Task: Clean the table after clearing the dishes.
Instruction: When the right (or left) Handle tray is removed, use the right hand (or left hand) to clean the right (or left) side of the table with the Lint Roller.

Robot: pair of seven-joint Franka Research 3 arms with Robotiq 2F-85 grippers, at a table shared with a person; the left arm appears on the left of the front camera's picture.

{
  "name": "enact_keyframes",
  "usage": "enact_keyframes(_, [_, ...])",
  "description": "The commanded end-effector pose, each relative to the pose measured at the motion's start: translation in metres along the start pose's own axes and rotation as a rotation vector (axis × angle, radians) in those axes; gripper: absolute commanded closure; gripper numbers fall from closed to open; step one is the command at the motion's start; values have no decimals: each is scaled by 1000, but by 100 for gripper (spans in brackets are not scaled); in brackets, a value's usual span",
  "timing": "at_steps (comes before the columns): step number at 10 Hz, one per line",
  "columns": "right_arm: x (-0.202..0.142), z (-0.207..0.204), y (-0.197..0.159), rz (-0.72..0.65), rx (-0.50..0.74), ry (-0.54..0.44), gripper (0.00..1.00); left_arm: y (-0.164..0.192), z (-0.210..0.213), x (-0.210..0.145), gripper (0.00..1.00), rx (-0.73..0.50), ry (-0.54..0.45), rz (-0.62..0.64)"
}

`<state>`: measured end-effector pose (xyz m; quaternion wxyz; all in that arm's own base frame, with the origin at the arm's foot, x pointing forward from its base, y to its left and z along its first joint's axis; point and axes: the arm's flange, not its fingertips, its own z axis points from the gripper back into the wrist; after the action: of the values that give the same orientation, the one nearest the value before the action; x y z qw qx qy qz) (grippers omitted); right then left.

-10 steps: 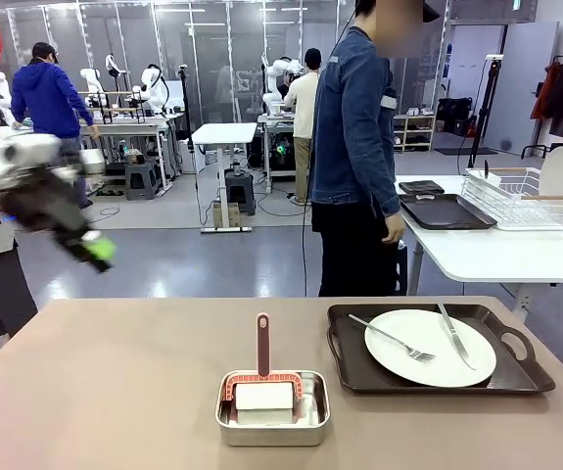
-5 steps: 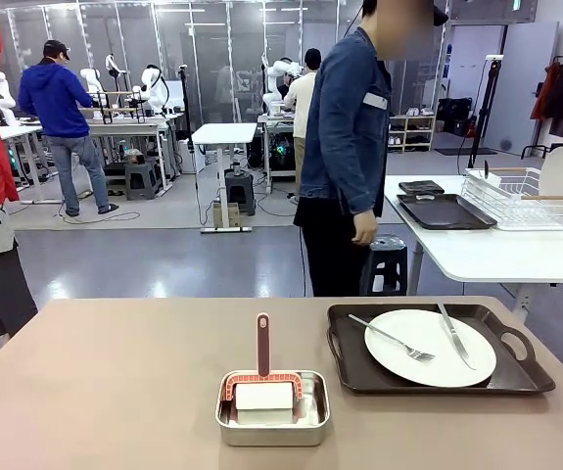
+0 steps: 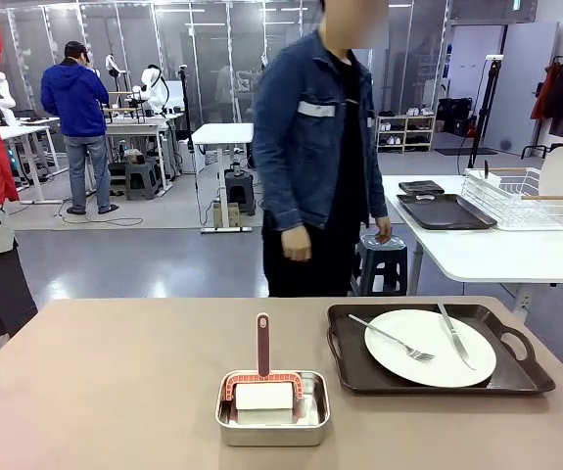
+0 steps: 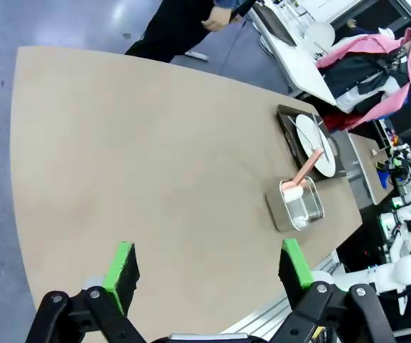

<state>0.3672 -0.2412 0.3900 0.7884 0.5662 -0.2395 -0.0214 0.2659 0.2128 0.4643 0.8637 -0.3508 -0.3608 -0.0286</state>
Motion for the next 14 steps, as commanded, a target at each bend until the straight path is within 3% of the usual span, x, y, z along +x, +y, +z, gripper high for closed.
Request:
enact_keyframes(1, [0,0,4,5,7,-9,0,-13,-31,-10,0,-51,-25,-62])
enact_keyframes(2, [0,0,4,5,7,-9,0,0,0,0,0,0,0,0])
enact_keyframes(14, [0,0,4,5,7,-9,0,0,0,0,0,0,0,0])
